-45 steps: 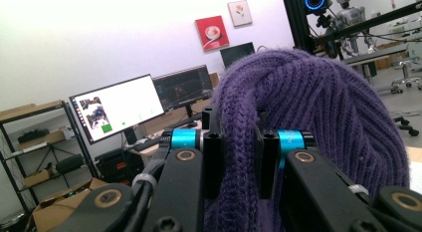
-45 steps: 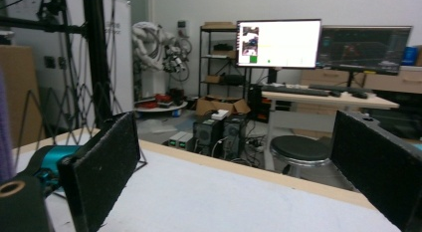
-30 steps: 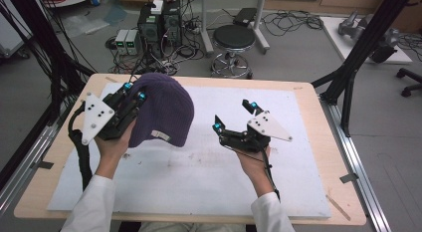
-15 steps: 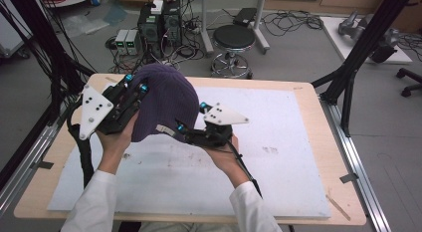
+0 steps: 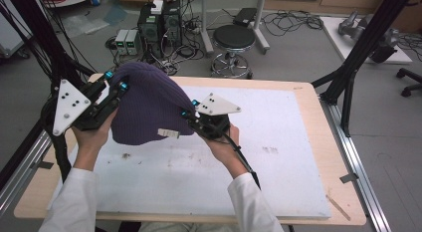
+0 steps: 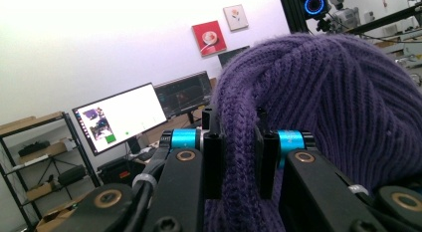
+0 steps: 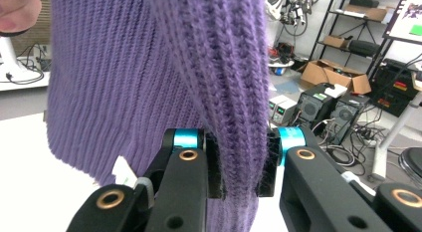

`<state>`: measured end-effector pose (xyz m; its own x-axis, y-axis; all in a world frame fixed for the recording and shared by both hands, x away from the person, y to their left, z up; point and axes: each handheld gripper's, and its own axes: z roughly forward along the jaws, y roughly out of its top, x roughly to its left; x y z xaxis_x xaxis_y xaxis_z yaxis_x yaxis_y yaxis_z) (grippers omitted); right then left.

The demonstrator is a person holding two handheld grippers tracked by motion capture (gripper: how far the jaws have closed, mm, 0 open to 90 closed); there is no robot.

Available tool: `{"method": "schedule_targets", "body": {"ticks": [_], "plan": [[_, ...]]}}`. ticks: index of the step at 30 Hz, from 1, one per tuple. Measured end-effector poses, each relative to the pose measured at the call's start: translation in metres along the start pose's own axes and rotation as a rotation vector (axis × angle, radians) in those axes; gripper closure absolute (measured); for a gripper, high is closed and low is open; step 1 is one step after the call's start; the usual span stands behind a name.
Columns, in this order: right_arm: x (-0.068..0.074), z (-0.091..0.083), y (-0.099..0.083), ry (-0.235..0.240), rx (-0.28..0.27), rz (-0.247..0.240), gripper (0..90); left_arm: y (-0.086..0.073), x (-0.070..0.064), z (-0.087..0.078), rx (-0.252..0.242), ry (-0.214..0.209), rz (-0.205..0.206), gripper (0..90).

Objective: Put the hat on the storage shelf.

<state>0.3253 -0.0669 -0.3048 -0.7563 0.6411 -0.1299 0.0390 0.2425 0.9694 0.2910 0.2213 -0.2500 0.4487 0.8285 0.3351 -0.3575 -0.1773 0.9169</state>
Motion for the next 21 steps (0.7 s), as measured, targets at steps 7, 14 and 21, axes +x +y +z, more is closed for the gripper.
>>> {"method": "schedule_targets", "body": {"ticks": [7, 14, 21], "plan": [[0.003, 0.005, 0.003, 0.005, -0.004, 0.009, 80.2, -0.001, 0.006, 0.0, -0.003, 0.022, -0.012, 79.5], [0.006, 0.015, 0.014, -0.003, -0.024, -0.013, 80.4, 0.002, 0.016, 0.005, 0.011, 0.049, 0.006, 79.6], [0.006, 0.037, 0.033, -0.055, -0.053, -0.019, 80.4, 0.007, 0.043, 0.013, 0.007, 0.065, 0.012, 79.6]]}}
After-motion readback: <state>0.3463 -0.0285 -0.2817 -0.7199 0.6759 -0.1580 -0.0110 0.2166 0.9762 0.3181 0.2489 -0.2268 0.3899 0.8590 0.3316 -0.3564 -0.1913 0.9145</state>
